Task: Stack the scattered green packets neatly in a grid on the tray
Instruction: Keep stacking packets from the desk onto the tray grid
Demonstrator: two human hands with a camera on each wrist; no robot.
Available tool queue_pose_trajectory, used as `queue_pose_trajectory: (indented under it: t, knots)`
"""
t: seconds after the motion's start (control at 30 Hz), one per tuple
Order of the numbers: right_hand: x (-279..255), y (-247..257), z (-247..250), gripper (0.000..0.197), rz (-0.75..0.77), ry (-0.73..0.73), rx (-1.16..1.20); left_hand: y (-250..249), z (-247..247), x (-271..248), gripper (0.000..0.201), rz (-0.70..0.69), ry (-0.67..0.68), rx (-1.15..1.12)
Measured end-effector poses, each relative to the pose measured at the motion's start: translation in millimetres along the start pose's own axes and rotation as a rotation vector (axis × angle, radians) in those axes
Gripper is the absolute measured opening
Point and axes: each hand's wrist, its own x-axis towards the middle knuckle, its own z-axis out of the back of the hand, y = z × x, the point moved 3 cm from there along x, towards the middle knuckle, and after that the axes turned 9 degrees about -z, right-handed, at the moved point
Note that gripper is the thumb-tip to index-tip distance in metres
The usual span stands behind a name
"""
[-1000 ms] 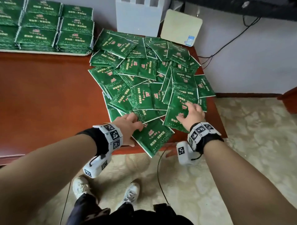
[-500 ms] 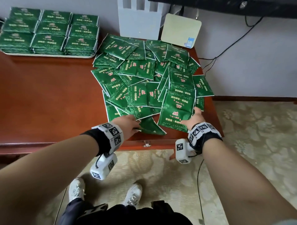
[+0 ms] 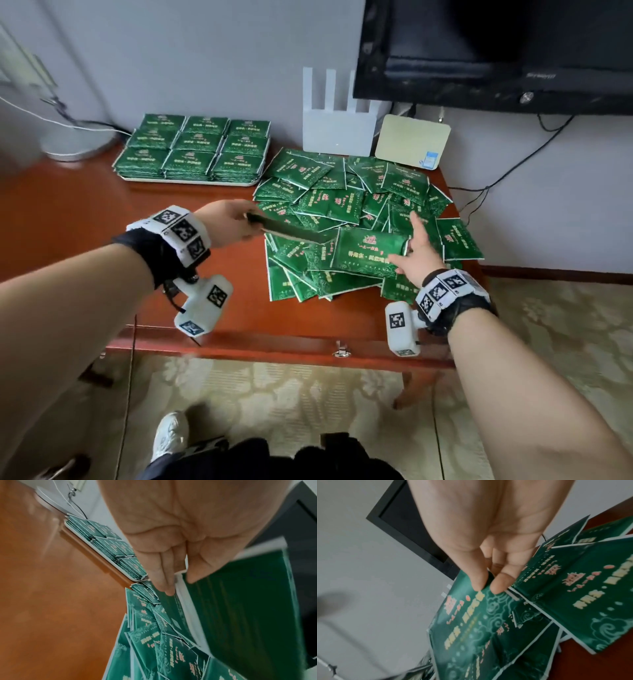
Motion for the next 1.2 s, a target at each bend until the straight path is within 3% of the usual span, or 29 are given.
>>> queue_pose_trajectory:
  t: [0.1,0.2,0.3,0.33,0.43,0.6,0.67,0.83,1.0,1.2]
  knots:
    - [-2,11,-9,0.067,0.042,0.031,-0.152,11,7,-2,0.03,0.009,0.033,-0.033]
    - [1,12,-14,0.045,-0.021,-0.012,-0.256,25,5,1,0.028,0.044,0.018,-0.111]
    - [5,19,-16,0.031,-0.039,-0.041,-0.369,32,2,6,0.01,0.004,-0.043,-0.066]
    - [6,21,-16,0.031,-0.044,-0.071,-0.398,33,1,8,0.007,-0.022,-0.05,-0.038]
    - [10,26,-15,0.034,-0.039,-0.155,-0.428,45,-3,19,0.035,-0.04,-0.014,0.042]
    - [16,32,-22,0.039,-0.016,-0.073,-0.406,57,-10,32,0.056,0.001,0.128,0.342]
    - [18,30,-29,0.025,-0.012,-0.041,-0.376,62,-14,36,0.055,0.017,0.181,0.454]
    - [20,33,-40,0.027,-0.01,-0.02,-0.321,73,-16,46,0.035,0.097,0.292,0.664]
    - [29,41,-47,0.038,0.029,0.004,-0.226,89,-2,51,0.02,0.192,0.072,0.532]
    - [37,44,-71,0.013,-0.006,0.07,-0.187,120,-6,59,0.022,0.121,-0.071,0.369]
